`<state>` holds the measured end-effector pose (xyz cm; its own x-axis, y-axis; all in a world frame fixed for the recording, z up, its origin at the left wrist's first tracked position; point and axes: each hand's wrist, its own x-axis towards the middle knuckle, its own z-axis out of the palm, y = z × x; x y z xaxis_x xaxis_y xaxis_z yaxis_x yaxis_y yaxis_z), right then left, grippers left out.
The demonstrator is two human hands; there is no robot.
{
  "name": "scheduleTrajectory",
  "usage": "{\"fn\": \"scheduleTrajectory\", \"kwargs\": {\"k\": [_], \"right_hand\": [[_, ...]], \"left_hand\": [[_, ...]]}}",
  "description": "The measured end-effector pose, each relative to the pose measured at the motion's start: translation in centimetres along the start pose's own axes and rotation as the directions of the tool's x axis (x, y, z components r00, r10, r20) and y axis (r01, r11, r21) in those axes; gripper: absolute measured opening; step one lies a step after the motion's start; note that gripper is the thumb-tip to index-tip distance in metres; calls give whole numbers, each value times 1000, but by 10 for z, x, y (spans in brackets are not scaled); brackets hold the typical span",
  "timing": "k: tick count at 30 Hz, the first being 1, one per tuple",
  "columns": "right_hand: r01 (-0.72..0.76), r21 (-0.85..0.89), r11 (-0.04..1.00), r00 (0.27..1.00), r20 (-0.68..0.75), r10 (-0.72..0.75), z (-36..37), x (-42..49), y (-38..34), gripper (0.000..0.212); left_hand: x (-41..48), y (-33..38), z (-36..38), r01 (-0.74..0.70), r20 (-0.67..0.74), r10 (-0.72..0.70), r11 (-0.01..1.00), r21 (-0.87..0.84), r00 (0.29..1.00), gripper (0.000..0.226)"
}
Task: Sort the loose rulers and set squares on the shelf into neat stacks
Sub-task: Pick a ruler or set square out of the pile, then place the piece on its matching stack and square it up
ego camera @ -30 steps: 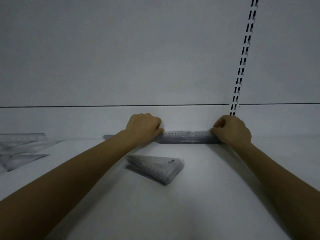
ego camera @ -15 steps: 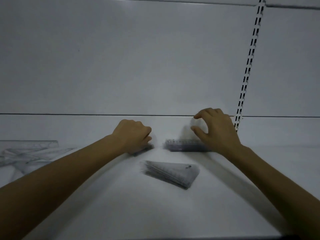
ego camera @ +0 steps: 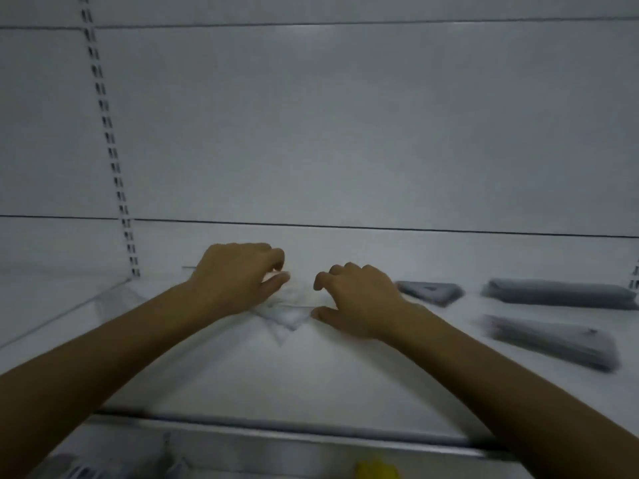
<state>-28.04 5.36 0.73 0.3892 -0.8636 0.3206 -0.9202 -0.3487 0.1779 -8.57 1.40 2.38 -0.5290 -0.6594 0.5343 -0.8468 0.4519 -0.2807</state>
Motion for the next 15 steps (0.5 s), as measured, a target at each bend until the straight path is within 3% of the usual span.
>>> {"fn": "scheduleTrajectory", "kwargs": {"k": [2, 4, 7, 9, 11, 15], "right_hand": [[-12, 32, 999, 997, 83, 10, 7, 23, -30, 50], [-45, 79, 996, 990, 136, 34, 11, 50, -49, 51], [-112, 121, 986, 987, 126, 97, 22, 85, -63, 53], [-171, 188, 967, 983, 106, 153, 35, 95, -64, 55], [-177, 241, 954, 981, 124, 151, 49, 95, -59, 60], [-162, 400, 902, 985, 123, 122, 58, 87, -45, 64]], "left_hand": [[-38, -43, -8, 96, -18, -98, 992, -78, 995, 33], [-73, -85, -11, 226, 53, -222, 969, -104, 974, 46], [-121, -132, -9, 403, 260, -352, 898, -176, 899, 93], [-144, -142, -2, 400, 433, -291, 898, -185, 853, 118], [-152, -142, 7, 386, 569, -208, 898, -210, 795, 128], [-123, -132, 26, 337, 621, -107, 903, -267, 777, 127]]}}
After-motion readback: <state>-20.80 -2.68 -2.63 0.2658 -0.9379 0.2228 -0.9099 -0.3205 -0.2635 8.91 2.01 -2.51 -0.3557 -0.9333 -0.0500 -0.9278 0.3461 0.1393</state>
